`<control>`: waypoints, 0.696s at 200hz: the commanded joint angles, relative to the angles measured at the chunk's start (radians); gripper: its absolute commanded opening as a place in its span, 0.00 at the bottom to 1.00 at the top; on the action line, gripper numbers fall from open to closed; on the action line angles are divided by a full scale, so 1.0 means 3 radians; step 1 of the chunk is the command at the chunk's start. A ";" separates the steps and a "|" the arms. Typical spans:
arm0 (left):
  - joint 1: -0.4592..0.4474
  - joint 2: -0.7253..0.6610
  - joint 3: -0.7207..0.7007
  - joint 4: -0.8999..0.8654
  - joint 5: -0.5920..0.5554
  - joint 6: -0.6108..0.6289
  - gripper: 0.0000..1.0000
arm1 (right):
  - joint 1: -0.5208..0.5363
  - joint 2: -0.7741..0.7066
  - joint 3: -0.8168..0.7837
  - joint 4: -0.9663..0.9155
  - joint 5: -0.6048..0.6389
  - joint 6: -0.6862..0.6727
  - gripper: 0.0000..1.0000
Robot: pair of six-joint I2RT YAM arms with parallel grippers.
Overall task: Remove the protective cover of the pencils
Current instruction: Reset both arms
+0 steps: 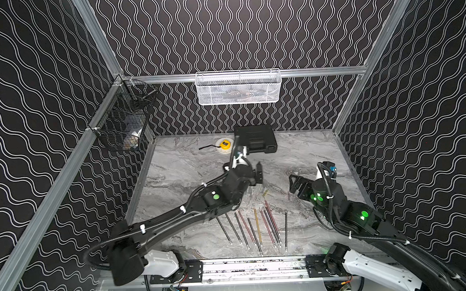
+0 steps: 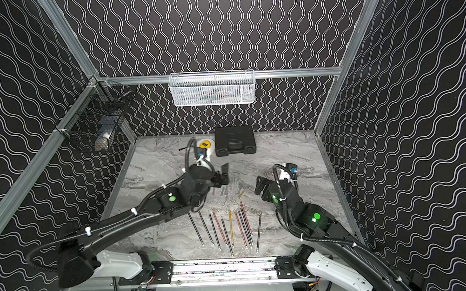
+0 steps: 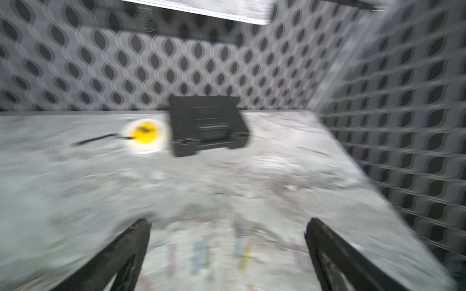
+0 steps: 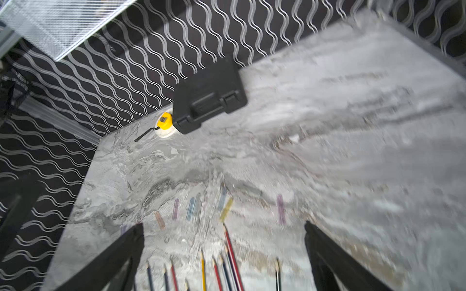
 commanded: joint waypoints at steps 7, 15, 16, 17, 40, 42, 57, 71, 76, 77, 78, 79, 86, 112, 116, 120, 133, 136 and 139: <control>0.0289 -0.0304 -0.0830 0.0619 -0.0770 0.0698 0.99 | -0.0008 0.0217 -0.0338 0.1441 0.0518 -0.1119 1.00; 0.0385 -0.0375 -0.1109 0.0785 -0.1057 0.0732 0.99 | -0.0023 0.0324 -0.0513 0.1909 0.0671 -0.1559 1.00; 0.0402 -0.0385 -0.1148 0.0836 -0.1064 0.0761 0.99 | -0.0026 0.0341 -0.0542 0.1969 0.0697 -0.1629 1.00; 0.0419 -0.0393 -0.1190 0.0890 -0.1065 0.0799 0.99 | -0.0028 0.0350 -0.0570 0.2029 0.0727 -0.1690 1.00; 0.0771 -0.0579 -0.2271 0.2642 -0.0848 0.1744 0.99 | -0.0437 0.0880 -0.0936 0.3078 0.1296 -0.2509 1.00; 0.0809 -0.0578 -0.2333 0.2759 -0.0851 0.1718 0.99 | -0.0481 0.0912 -0.0957 0.3132 0.1337 -0.2481 1.00; 0.1110 -0.0655 -0.2502 0.2739 -0.0765 0.1445 0.99 | -0.0727 0.0867 -0.1080 0.2994 0.0918 -0.2203 1.00; 0.1398 -0.0660 -0.2470 0.2501 -0.0623 0.1175 0.99 | -0.0985 0.0880 -0.1179 0.3066 0.0788 -0.2142 1.00; 0.1433 -0.0642 -0.2484 0.2518 -0.0627 0.1189 0.99 | -0.1078 0.0917 -0.1189 0.3050 0.0784 -0.2081 1.00; 0.1433 -0.0639 -0.2487 0.2523 -0.0629 0.1194 0.99 | -0.1088 0.0924 -0.1197 0.3045 0.0776 -0.2067 1.00; 0.1435 -0.0635 -0.2491 0.2526 -0.0631 0.1199 0.99 | -0.1096 0.0933 -0.1201 0.3043 0.0772 -0.2052 1.00; 0.1441 -0.0630 -0.2496 0.2536 -0.0631 0.1205 0.99 | -0.1156 0.0945 -0.1209 0.3045 0.0757 -0.2037 1.00; 0.1469 -0.0571 -0.2557 0.2694 -0.0702 0.1228 0.99 | -0.1337 0.1007 -0.1266 0.3099 0.0632 -0.1936 1.00; 0.1756 0.0042 -0.2749 0.3570 -0.0845 0.1296 0.99 | -0.1662 0.1467 -0.1392 0.3508 0.0473 -0.1850 1.00; 0.1788 0.0168 -0.2763 0.3722 -0.0851 0.1309 0.99 | -0.1668 0.1550 -0.1409 0.3636 0.0486 -0.1900 1.00; 0.1813 0.0295 -0.2780 0.3893 -0.0852 0.1334 0.99 | -0.1671 0.1642 -0.1437 0.3767 0.0504 -0.1953 1.00; 0.1831 0.0647 -0.2948 0.4836 -0.0806 0.1640 0.99 | -0.1674 0.1927 -0.1516 0.4271 0.0525 -0.2138 1.00; 0.1831 0.0728 -0.3006 0.5013 -0.0731 0.1680 1.00 | -0.1676 0.1979 -0.1527 0.4359 0.0531 -0.2172 1.00; 0.1831 0.0803 -0.3049 0.5192 -0.0637 0.1719 1.00 | -0.1678 0.2069 -0.1536 0.4442 0.0532 -0.2204 1.00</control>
